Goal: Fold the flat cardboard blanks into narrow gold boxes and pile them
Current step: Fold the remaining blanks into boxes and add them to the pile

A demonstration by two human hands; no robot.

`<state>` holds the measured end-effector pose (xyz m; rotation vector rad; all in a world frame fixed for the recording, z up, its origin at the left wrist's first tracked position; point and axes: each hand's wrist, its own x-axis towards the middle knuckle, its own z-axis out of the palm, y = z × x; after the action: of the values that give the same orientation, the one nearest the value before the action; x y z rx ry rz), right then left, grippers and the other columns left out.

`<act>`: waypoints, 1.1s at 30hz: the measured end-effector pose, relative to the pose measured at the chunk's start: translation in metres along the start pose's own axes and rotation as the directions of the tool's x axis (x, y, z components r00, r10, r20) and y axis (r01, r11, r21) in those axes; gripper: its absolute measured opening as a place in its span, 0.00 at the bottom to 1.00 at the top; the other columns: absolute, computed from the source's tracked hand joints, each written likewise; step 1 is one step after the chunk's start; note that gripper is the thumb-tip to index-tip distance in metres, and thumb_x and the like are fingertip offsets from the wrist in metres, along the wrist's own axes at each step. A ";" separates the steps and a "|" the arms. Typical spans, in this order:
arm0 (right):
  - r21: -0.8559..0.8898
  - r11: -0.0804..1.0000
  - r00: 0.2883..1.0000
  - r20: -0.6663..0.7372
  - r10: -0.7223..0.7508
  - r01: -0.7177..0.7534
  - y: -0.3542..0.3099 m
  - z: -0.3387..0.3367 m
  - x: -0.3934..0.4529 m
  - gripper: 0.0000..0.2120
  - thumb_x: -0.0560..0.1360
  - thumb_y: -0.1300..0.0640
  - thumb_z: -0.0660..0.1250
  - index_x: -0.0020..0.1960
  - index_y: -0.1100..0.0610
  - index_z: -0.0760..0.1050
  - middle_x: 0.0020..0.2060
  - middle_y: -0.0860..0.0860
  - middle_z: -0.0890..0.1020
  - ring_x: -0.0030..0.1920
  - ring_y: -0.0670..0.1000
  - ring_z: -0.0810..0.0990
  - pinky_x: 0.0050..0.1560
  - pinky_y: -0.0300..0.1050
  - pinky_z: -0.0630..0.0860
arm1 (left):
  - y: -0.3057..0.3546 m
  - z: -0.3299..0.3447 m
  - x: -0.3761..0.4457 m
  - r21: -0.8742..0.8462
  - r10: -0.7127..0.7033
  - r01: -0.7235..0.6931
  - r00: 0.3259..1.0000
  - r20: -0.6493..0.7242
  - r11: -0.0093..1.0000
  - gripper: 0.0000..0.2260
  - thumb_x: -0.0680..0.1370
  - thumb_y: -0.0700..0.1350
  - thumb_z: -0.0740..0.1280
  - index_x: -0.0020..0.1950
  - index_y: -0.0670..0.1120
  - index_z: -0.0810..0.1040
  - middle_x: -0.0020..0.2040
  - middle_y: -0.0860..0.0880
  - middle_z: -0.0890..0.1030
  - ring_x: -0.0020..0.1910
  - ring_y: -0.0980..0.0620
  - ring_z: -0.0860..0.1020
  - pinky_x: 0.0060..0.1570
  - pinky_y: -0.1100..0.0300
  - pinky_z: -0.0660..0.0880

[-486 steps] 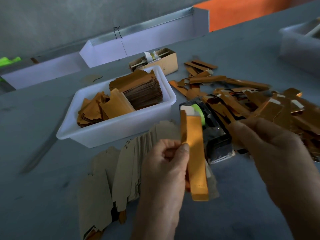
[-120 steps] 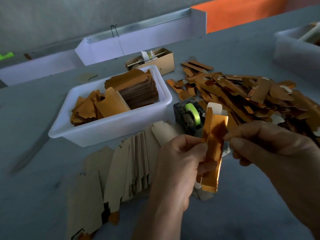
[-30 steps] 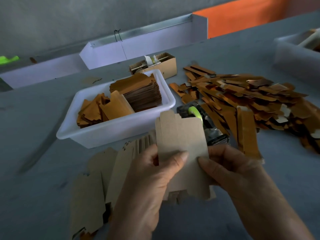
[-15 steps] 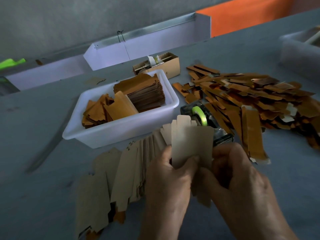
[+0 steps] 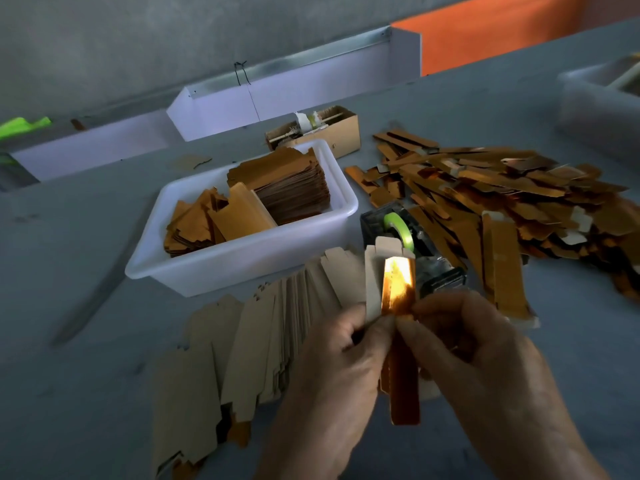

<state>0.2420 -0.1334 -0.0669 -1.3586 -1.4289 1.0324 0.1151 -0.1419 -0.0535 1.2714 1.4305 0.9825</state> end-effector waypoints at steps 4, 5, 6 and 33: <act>0.233 0.962 0.990 0.028 0.137 -0.140 0.004 -0.005 0.004 0.21 0.56 0.38 0.67 0.43 0.48 0.79 0.38 0.46 0.83 0.42 0.46 0.82 0.47 0.49 0.79 | 0.004 -0.003 -0.003 0.018 -0.024 0.021 0.992 0.124 1.000 0.07 0.78 0.50 0.65 0.50 0.51 0.82 0.44 0.47 0.84 0.45 0.49 0.83 0.49 0.52 0.79; 0.311 0.931 0.981 0.095 0.170 -0.192 0.004 -0.006 0.005 0.17 0.58 0.43 0.69 0.43 0.52 0.81 0.38 0.52 0.84 0.43 0.53 0.83 0.51 0.55 0.78 | 0.004 -0.002 -0.003 0.017 -0.032 0.030 0.991 0.129 0.999 0.06 0.77 0.49 0.66 0.51 0.52 0.82 0.44 0.49 0.85 0.46 0.51 0.83 0.51 0.52 0.79; 0.370 0.901 0.972 0.132 0.192 -0.228 0.002 -0.007 0.005 0.14 0.60 0.47 0.69 0.42 0.54 0.82 0.38 0.57 0.83 0.45 0.59 0.82 0.53 0.59 0.78 | 0.004 -0.002 -0.003 0.007 -0.044 0.044 0.992 0.116 0.999 0.05 0.76 0.48 0.68 0.51 0.51 0.81 0.44 0.49 0.85 0.46 0.52 0.83 0.51 0.52 0.80; 0.432 0.860 0.961 0.058 0.272 -0.270 0.003 -0.007 0.001 0.16 0.61 0.44 0.68 0.42 0.52 0.83 0.37 0.52 0.85 0.41 0.49 0.84 0.43 0.46 0.80 | 0.000 0.052 -0.017 0.502 0.202 -0.011 0.923 -0.327 0.865 0.07 0.79 0.60 0.55 0.51 0.62 0.70 0.44 0.57 0.72 0.44 0.62 0.74 0.41 0.70 0.70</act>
<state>0.2490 -0.1319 -0.0677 -1.2401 -0.9327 1.4337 0.1659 -0.1598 -0.0625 1.6077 2.0177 1.0037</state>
